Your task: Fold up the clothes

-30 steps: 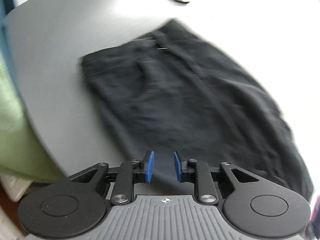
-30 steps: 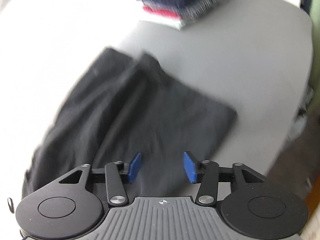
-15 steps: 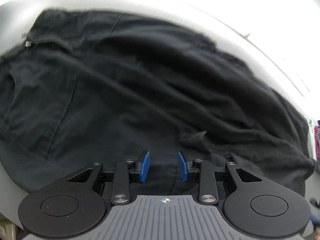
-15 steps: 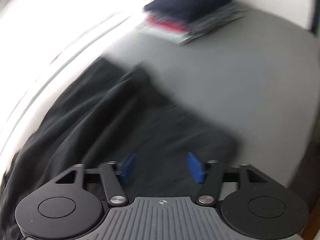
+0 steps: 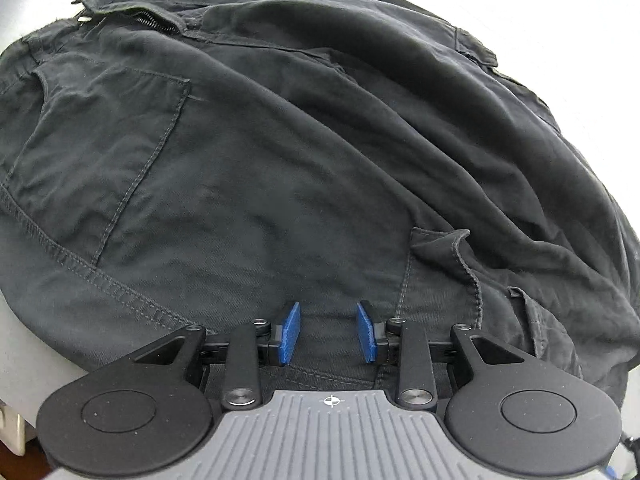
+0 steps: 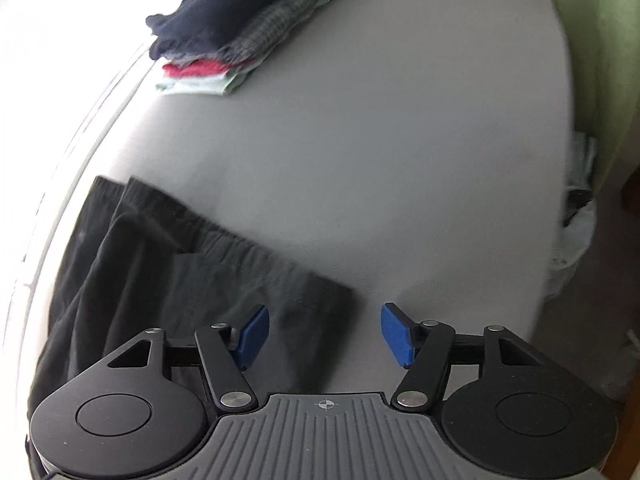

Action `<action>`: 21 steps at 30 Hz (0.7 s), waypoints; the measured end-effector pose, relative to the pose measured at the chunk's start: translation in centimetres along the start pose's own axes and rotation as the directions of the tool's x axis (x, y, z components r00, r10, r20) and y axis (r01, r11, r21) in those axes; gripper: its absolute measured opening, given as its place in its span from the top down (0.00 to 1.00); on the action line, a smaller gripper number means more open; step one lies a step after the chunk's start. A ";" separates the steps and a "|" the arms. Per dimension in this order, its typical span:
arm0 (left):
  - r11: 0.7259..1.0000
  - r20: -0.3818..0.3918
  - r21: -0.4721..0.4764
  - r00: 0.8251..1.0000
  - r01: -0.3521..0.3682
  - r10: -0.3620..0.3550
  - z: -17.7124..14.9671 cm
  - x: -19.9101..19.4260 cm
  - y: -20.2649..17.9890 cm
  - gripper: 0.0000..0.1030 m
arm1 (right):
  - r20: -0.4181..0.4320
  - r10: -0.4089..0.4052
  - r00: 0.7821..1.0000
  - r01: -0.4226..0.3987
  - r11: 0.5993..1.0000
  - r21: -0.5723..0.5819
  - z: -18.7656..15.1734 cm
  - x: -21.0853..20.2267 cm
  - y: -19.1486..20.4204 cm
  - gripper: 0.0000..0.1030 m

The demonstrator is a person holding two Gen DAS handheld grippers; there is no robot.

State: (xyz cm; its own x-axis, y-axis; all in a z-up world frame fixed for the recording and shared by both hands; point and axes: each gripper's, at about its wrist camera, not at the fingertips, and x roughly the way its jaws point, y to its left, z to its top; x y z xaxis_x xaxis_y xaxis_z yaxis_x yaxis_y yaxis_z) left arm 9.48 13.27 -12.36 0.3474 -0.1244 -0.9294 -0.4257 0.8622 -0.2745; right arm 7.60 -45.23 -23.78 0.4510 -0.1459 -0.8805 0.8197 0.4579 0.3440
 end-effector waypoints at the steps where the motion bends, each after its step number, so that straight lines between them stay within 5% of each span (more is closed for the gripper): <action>1: 1.000 0.001 0.002 1.000 -0.001 0.001 0.0 0.0 0.0 0.65 | 0.011 -0.017 1.000 0.018 1.000 -0.018 -0.2 0.0 0.5 0.17; 5: 1.000 0.005 0.000 1.000 0.005 -0.005 -0.3 0.2 0.3 0.65 | 0.047 -0.075 0.996 0.078 0.994 -0.080 -0.9 -0.2 1.9 0.26; 6: 1.000 0.005 -0.004 1.000 0.008 -0.008 -0.3 0.2 0.4 0.65 | 0.061 -0.095 0.994 0.100 0.990 -0.096 -1.1 -0.4 2.0 0.41; 7: 1.000 0.004 -0.008 1.000 0.011 -0.011 -0.3 0.2 0.5 0.65 | 0.081 -0.094 0.992 0.102 0.990 -0.095 -1.3 -0.7 2.0 0.70; 8: 1.000 0.003 -0.017 1.000 0.018 -0.018 -0.3 0.2 0.6 0.65 | 0.102 -0.083 0.991 0.093 0.992 -0.088 -1.4 -1.0 1.8 0.83; 12: 0.996 -0.007 -0.067 0.998 0.062 -0.063 -0.1 0.2 1.8 0.65 | 0.181 -0.021 0.983 0.027 0.999 -0.031 -1.4 -3.3 1.1 0.87; 18: 0.992 -0.033 -0.105 0.997 0.071 -0.075 0.1 0.1 2.4 0.65 | 0.273 -0.054 0.961 0.089 0.989 -0.118 -2.7 -8.6 1.6 0.88; 21: 0.993 -0.041 -0.096 0.997 0.066 -0.070 0.0 0.0 2.3 0.65 | 0.275 -0.091 0.957 0.135 0.980 -0.148 -3.6 -8.2 0.8 0.88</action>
State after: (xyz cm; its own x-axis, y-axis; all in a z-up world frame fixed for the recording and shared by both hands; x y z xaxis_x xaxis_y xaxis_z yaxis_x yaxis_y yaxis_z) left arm 8.52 15.29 -13.03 0.3414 -0.2046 -0.9174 -0.4804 0.8009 -0.3575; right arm 3.34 -40.53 -17.47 0.4544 -0.4222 -0.7844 0.8118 0.5589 0.1694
